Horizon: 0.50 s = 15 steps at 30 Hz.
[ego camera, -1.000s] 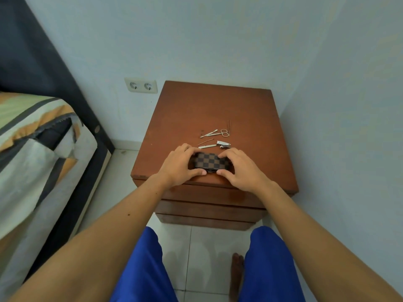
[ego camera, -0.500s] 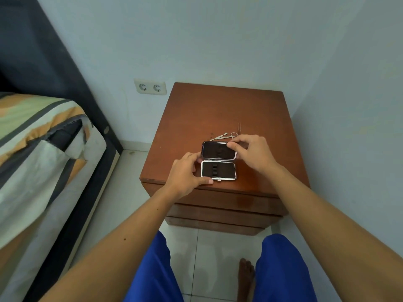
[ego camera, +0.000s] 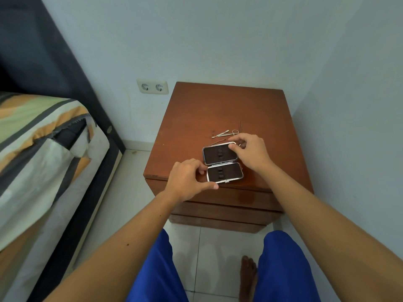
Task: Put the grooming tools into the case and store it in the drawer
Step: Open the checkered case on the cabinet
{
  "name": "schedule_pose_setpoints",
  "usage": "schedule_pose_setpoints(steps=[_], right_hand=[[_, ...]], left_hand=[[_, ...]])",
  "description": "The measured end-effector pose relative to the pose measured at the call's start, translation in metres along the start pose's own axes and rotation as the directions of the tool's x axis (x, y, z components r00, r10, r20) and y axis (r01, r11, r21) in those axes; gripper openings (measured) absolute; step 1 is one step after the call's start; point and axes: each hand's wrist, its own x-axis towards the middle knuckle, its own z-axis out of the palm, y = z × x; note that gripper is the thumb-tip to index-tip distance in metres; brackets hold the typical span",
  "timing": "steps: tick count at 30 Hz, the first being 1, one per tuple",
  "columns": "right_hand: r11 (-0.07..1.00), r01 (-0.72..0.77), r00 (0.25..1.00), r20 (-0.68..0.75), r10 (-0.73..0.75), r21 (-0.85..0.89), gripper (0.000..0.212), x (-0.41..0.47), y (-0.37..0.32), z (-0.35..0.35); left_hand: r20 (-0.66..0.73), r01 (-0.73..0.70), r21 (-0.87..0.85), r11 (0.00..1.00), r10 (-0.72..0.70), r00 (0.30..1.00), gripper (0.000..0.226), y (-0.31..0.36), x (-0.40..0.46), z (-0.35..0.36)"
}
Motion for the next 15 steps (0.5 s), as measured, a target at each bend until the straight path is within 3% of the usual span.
schedule_pose_setpoints(steps=[5, 9, 15], right_hand=[[0.998, 0.045, 0.996, 0.081, -0.042, -0.038, 0.021, 0.012, -0.012, 0.021], [0.991, 0.12, 0.979, 0.172, -0.109, -0.056, 0.025, 0.018, -0.021, 0.039], [0.986, 0.167, 0.96, 0.232, -0.157, -0.021, 0.025, 0.022, -0.016, 0.044]], left_hand=[[-0.084, -0.17, 0.128, 0.977, 0.181, 0.98, 0.044, 0.01, -0.01, 0.012], [-0.201, -0.34, 0.331, 0.88, 0.418, 0.886, 0.027, 0.006, -0.011, 0.029], [-0.319, -0.319, 0.355, 0.879, 0.435, 0.842, 0.032, -0.007, -0.01, 0.036]])
